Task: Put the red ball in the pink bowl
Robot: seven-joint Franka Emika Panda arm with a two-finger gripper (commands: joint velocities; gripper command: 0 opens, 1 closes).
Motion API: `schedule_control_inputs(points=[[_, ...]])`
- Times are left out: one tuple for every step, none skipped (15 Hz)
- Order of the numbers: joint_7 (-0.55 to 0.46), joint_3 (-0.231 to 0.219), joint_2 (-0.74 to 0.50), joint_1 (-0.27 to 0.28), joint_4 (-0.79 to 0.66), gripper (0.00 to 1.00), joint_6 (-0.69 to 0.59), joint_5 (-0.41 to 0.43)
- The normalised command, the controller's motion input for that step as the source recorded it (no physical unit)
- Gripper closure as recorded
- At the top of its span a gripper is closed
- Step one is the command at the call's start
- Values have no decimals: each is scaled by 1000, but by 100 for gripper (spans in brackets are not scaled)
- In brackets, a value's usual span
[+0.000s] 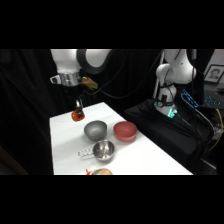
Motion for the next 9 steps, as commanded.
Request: schedule_control_inputs(points=[[98, -26, -656, 120, -808, 95, 181, -69], [131, -25, -621, 123, -776, 95, 200, -79], [151, -20, -595, 125, -745, 95, 214, -94], [180, -16, -591, 128, -741, 95, 242, -115], [190, -11, -583, 121, -727, 95, 256, -122], [183, -6, -565, 110, -697, 95, 256, -124], [188, -4, -556, 97, -698, 95, 267, -128], [186, 0, -543, 85, -690, 95, 266, -120], [183, 6, -534, 78, -687, 95, 274, -115]])
